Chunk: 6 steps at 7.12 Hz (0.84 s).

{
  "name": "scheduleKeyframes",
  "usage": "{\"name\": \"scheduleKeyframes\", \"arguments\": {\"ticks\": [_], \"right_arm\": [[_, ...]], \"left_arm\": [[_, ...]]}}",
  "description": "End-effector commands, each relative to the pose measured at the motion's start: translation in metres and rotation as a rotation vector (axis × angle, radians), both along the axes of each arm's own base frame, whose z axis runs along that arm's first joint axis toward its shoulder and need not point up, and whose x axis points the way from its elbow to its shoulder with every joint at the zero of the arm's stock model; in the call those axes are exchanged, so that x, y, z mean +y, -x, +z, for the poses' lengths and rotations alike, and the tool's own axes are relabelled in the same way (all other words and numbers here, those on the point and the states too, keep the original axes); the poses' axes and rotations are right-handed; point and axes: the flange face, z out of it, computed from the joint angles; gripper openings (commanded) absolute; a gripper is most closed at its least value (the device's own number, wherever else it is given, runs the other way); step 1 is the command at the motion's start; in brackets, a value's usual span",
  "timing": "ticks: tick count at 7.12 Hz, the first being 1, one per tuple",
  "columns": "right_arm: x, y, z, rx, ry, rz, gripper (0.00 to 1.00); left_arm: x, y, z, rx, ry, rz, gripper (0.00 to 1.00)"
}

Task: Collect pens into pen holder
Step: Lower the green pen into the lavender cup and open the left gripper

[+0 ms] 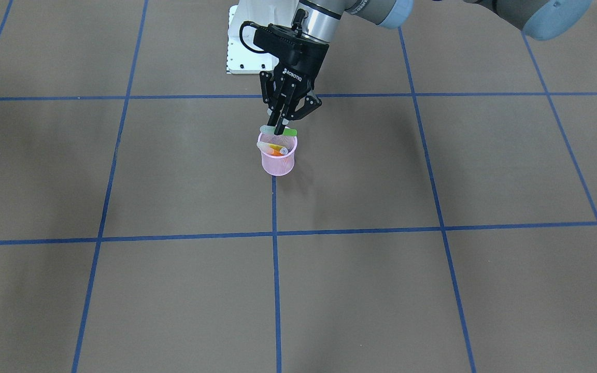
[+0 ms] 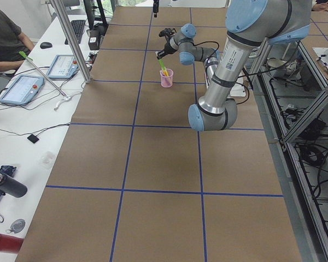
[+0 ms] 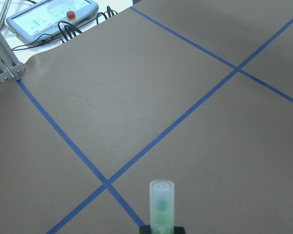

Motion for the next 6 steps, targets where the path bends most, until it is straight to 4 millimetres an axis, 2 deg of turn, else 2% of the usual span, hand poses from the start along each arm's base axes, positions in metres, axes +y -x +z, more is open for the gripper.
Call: {"name": "scheduleKeyframes", "arguments": {"ticks": [1,2,5,6], "right_arm": [[-0.001,-0.003,-0.001,-0.001,-0.003,0.006,1.00],[-0.001,-0.003,-0.001,-0.001,-0.003,0.006,1.00],[-0.005,-0.002,0.001,0.001,0.002,0.006,1.00],[-0.007,-0.001,0.000,0.001,0.001,0.006,1.00]], "left_arm": [[0.000,-0.026,0.016,0.010,-0.025,-0.022,0.00],[0.012,-0.034,0.015,0.016,-0.034,-0.020,0.00],[0.017,-0.039,0.017,0.015,-0.029,-0.012,0.00],[0.025,-0.045,0.019,0.012,-0.027,0.003,0.00]]}}
